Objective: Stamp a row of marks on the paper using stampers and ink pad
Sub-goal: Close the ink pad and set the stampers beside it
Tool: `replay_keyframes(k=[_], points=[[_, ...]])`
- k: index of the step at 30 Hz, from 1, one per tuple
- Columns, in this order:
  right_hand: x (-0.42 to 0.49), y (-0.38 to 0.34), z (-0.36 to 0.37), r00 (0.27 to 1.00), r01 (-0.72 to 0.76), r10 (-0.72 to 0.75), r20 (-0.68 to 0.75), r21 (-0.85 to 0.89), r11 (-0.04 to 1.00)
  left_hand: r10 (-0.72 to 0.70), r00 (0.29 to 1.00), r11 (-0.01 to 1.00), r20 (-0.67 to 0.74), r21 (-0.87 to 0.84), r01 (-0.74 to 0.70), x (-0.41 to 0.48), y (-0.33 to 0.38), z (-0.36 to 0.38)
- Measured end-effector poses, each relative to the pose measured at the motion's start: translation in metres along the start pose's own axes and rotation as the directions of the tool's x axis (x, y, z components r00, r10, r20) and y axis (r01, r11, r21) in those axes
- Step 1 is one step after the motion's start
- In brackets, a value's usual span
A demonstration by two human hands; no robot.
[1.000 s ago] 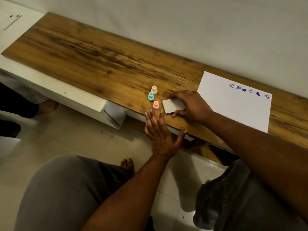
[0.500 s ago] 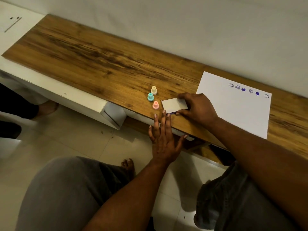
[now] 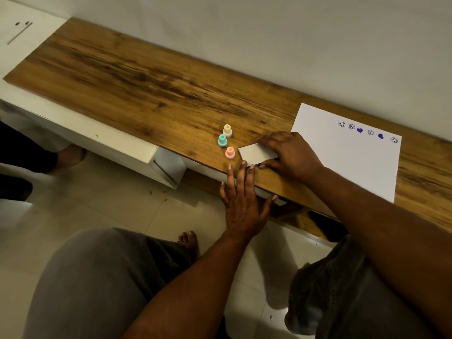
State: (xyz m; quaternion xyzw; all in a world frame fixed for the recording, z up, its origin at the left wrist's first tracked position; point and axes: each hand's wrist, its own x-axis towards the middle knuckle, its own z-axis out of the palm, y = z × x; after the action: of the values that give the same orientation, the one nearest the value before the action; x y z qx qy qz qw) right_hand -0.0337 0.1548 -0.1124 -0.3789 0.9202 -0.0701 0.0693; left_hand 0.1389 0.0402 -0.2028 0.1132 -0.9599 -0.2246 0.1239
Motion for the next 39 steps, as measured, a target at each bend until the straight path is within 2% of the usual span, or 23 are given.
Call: replay_keyframes(k=[3, 6, 10, 12, 16, 19, 26, 31, 39], points=[[0.006, 0.006, 0.000, 0.999, 0.020, -0.019, 0.039, -0.020, 1.000, -0.007, 1.000, 0.999, 0.016, 0.031, 0.006, 0.009, 0.003, 0.000], [0.008, 0.009, -0.002, 0.997, 0.042, -0.042, 0.072, 0.008, 0.999, 0.044, 0.998, 0.993, 0.050, 0.109, -0.049, 0.017, 0.006, -0.006], [0.008, 0.020, -0.012, 0.996, 0.046, -0.046, 0.074, -0.004, 0.999, 0.113, 0.994, 0.980, 0.005, 0.164, -0.112, 0.033, 0.016, -0.025], [0.008, 0.025, -0.015, 0.997, 0.050, -0.046, 0.069, -0.048, 0.998, 0.101, 0.995, 0.966, 0.006, 0.240, -0.099, 0.058, 0.024, -0.041], [0.007, 0.028, -0.015, 0.993, 0.046, -0.037, 0.116, -0.073, 0.996, -0.029, 0.967, 0.912, 0.252, 0.402, -0.077, 0.103, 0.033, -0.061], [0.005, 0.029, -0.015, 0.993, 0.038, -0.030, 0.116, -0.071, 0.997, -0.089, 0.937, 0.884, 0.338, 0.460, -0.081, 0.113, 0.032, -0.064], [0.000, 0.030, -0.012, 0.994, 0.028, -0.018, 0.110, -0.090, 0.996, -0.121, 0.929, 0.872, 0.351, 0.485, -0.070, 0.114, 0.031, -0.066], [-0.003, 0.027, -0.015, 0.995, 0.037, -0.025, 0.098, -0.114, 0.993, -0.144, 0.913, 0.818, 0.382, 0.565, -0.108, 0.106, 0.036, -0.060], [-0.001, 0.024, -0.023, 0.991, 0.082, -0.064, 0.114, -0.163, 0.983, -0.145, 0.925, 0.802, 0.352, 0.589, -0.098, 0.102, 0.040, -0.060]])
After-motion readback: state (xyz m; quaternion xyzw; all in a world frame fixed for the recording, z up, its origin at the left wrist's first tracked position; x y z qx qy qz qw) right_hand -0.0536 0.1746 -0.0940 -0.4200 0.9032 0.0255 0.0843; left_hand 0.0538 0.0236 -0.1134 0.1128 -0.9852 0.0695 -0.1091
